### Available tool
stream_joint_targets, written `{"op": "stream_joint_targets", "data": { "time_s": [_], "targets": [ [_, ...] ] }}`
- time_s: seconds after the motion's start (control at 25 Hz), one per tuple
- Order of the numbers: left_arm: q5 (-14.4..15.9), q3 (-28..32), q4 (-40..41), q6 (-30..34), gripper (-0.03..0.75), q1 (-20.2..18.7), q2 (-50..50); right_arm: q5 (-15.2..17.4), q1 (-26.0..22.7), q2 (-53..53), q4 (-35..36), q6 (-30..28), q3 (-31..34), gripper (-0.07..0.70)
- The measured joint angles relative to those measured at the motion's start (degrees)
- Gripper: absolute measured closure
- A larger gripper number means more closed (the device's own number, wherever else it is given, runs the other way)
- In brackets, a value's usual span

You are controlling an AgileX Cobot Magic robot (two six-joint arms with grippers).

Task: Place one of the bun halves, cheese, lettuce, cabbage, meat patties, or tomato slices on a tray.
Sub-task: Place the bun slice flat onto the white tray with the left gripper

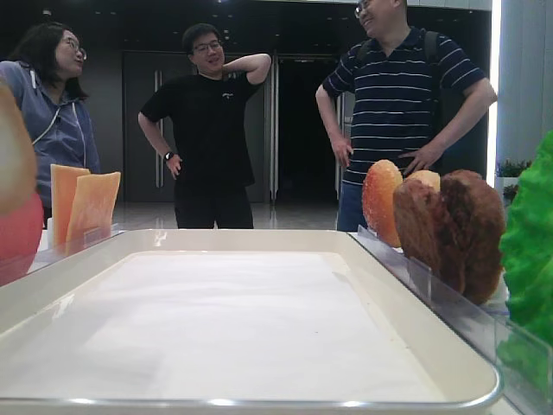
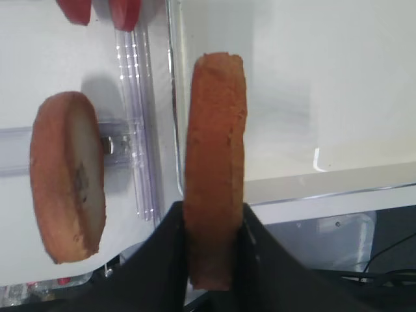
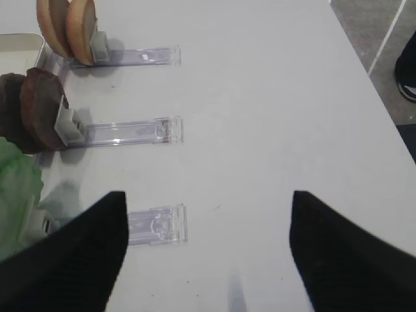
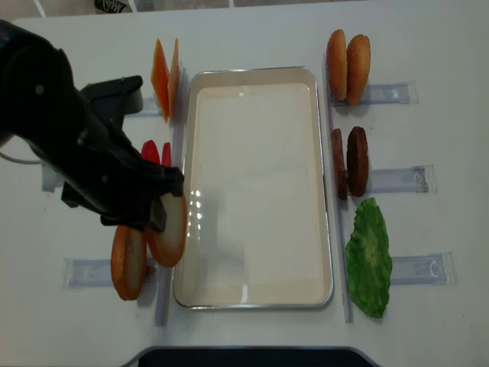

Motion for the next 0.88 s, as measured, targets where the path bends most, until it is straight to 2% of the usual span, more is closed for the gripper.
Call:
{"op": "stream_joint_targets", "data": {
  "time_s": [0.44,0.6,0.88],
  "targets": [
    [-13.3,5.49,-12.02,7.58,0.574,0.0,0.0,0.0,0.0,0.0,0.0,0.0,0.0,0.108],
    [-16.13,6.9,-15.26,10.69,0.574,0.0,2.11,0.0,0.0,0.0,0.0,0.0,0.0,0.108],
    [-22.23,7.05,-29.66,23.57,0.574,0.0,9.24,0.0,0.0,0.0,0.0,0.0,0.0,0.108]
  ]
}}
